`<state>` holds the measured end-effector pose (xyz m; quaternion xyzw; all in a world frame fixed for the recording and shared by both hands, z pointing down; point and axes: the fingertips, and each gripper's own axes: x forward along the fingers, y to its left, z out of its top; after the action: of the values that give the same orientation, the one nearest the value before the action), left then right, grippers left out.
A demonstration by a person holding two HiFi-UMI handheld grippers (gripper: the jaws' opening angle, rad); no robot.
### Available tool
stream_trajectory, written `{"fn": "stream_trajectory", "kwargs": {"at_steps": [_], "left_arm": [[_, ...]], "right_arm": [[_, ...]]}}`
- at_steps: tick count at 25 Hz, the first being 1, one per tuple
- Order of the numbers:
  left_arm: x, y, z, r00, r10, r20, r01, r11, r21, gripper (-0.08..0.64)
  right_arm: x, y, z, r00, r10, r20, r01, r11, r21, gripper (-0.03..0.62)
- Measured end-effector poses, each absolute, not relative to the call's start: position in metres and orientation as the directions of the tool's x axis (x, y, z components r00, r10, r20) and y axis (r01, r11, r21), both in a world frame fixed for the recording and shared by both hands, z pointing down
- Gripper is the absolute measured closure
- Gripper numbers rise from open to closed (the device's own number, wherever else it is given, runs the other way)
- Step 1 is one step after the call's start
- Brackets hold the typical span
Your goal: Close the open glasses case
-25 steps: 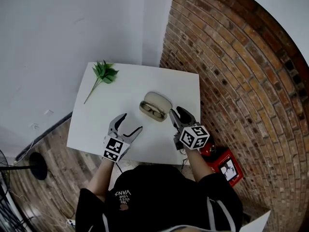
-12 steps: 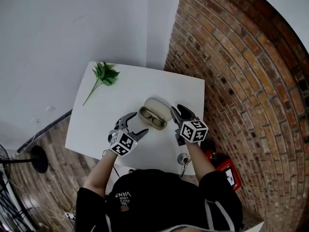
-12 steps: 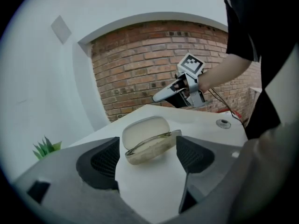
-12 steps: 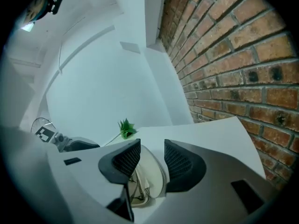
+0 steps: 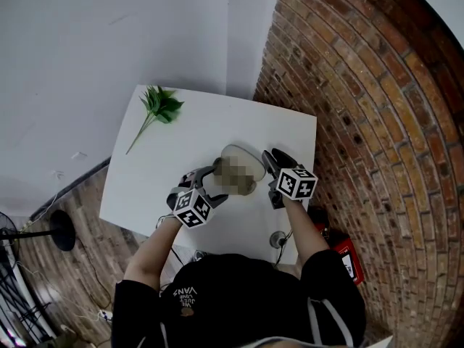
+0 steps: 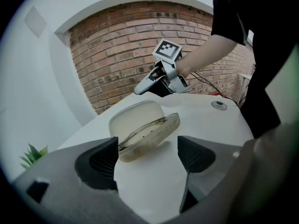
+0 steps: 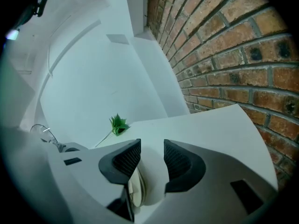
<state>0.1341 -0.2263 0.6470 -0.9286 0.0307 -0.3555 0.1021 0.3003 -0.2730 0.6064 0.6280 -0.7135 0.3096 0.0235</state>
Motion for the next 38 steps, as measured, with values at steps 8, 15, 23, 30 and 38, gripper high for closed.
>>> {"fn": "stream_trajectory", "kwargs": {"at_steps": [8, 15, 23, 30, 38], "left_arm": [[0.126, -0.22, 0.661, 0.735, -0.118, 0.667, -0.014, -0.987, -0.159, 0.163], [0.114, -0.213, 0.673, 0.724, -0.109, 0.682, -0.048, -0.993, -0.107, 0.163], [0.108, -0.21, 0.684, 0.721, -0.113, 0.684, -0.074, -0.994, -0.086, 0.163], [0.102, -0.202, 0.688, 0.717, -0.104, 0.689, -0.086, -0.994, -0.061, 0.163], [0.086, -0.203, 0.671, 0.748, -0.148, 0.647, -0.137, -0.988, -0.068, 0.163]], "right_arm": [[0.294, -0.279, 0.628, -0.234, -0.834, 0.5, -0.917, 0.018, -0.399, 0.449], [0.273, -0.272, 0.621, -0.28, -0.821, 0.498, -0.903, 0.05, -0.426, 0.449], [0.247, -0.251, 0.611, -0.316, -0.829, 0.462, -0.874, 0.064, -0.482, 0.448], [0.22, -0.233, 0.61, -0.349, -0.817, 0.459, -0.865, 0.091, -0.494, 0.448], [0.191, -0.218, 0.617, -0.371, -0.783, 0.5, -0.892, 0.151, -0.427, 0.451]]}}
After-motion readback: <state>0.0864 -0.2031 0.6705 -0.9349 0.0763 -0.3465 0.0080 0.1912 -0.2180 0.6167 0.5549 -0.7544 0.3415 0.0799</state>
